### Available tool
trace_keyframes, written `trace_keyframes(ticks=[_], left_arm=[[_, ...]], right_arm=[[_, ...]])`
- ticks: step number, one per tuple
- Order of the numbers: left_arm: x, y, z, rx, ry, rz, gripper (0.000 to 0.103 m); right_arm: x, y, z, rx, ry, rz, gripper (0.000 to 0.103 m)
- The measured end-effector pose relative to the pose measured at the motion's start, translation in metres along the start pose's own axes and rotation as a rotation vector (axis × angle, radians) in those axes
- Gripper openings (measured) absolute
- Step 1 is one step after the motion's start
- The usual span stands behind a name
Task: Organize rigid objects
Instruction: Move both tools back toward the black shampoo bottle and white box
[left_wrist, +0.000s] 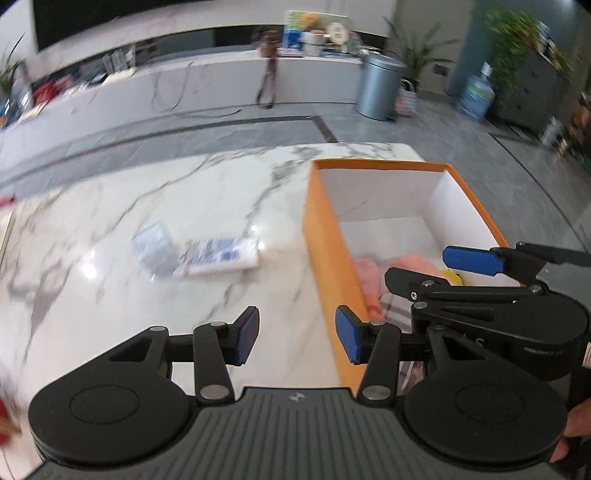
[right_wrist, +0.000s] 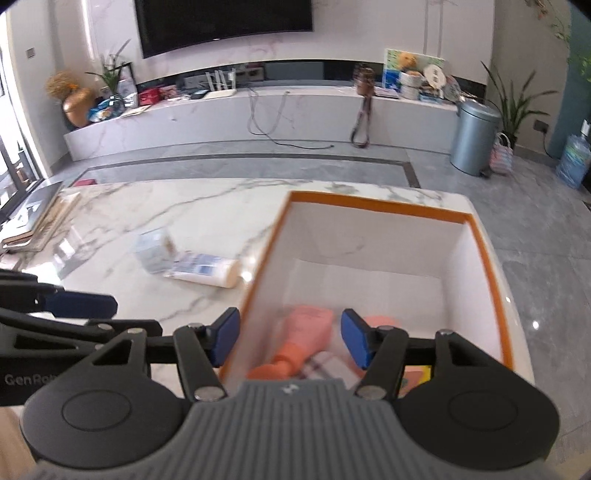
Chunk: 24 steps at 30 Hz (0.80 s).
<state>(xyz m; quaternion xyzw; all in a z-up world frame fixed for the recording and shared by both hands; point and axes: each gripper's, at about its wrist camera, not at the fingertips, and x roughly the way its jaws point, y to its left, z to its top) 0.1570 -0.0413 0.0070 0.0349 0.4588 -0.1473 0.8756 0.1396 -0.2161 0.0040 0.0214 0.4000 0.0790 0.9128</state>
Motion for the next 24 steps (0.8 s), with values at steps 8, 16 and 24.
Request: trace_keyframes(ticks=[8,16,24], left_arm=[[-0.018,0.050,-0.032,-0.217,0.043,0.007,0.052],[-0.022,0.093,-0.074,-0.455,0.178,0.033,0.049],[-0.012,0.129,-0.116,-0.820,0.258,-0.036,0.043]], right_arm=[[0.000,0.047,-0.014,-0.041,0.033,0.076,0.058],[0.012,0.093,-0.034,-0.145,0.098,0.147,0.053],[0.033,0.114,-0.055,-0.306,0.247,0.205,0.049]])
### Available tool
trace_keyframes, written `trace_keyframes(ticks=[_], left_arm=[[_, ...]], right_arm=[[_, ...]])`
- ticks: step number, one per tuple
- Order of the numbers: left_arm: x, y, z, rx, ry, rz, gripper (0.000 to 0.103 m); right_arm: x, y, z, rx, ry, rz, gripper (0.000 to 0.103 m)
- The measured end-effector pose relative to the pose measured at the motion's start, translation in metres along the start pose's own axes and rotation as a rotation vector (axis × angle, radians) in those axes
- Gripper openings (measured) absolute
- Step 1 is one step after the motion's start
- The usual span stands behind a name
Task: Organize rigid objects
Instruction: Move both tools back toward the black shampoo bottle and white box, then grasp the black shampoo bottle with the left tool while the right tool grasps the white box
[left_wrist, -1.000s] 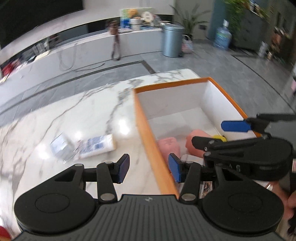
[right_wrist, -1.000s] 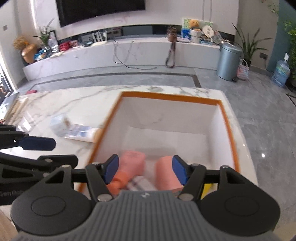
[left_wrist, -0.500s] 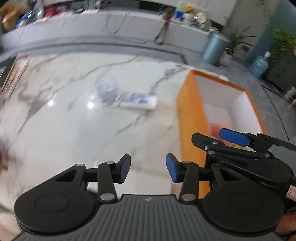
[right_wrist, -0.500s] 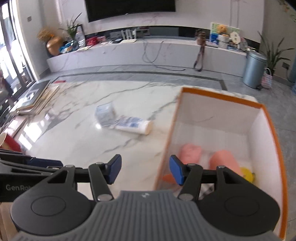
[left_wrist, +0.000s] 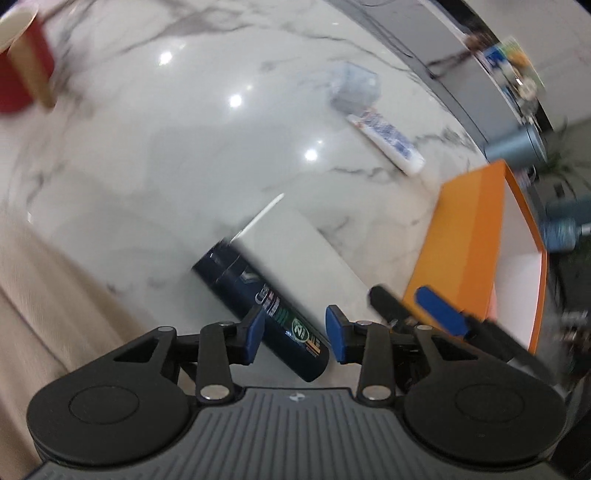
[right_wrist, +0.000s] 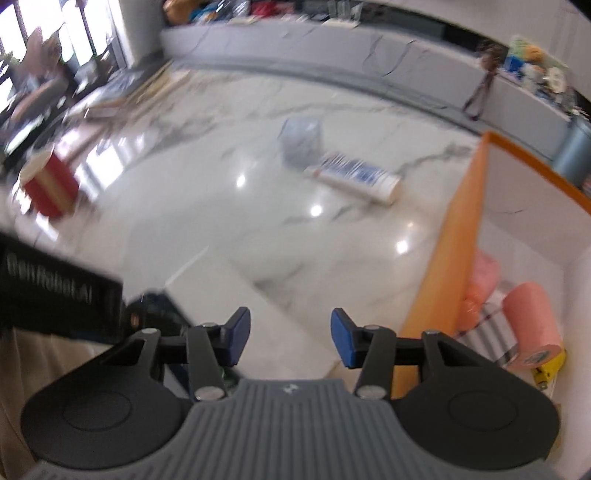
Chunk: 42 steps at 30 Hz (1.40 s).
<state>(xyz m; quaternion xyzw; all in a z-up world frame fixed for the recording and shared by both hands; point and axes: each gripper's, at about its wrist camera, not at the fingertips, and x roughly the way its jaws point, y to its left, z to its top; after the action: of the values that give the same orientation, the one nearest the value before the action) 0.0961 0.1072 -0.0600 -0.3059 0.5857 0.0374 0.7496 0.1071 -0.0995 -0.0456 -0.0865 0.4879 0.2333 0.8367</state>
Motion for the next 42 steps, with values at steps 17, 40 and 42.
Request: trace_keyframes(ticks=[17,40,42], left_arm=[[0.028,-0.007,-0.007,-0.041,0.040,0.140,0.052],[0.054,0.001,0.024,-0.049,0.049,0.093,0.043],[0.056,-0.002,0.029,-0.026,0.046,0.094,0.043]], right_arm=[[0.034,0.018,0.002,-0.222,0.125,0.005,0.062],[0.054,0.009,0.028,-0.088,0.132,-0.039,0.067],[0.056,0.007,0.031,-0.070,0.135,-0.042,0.067]])
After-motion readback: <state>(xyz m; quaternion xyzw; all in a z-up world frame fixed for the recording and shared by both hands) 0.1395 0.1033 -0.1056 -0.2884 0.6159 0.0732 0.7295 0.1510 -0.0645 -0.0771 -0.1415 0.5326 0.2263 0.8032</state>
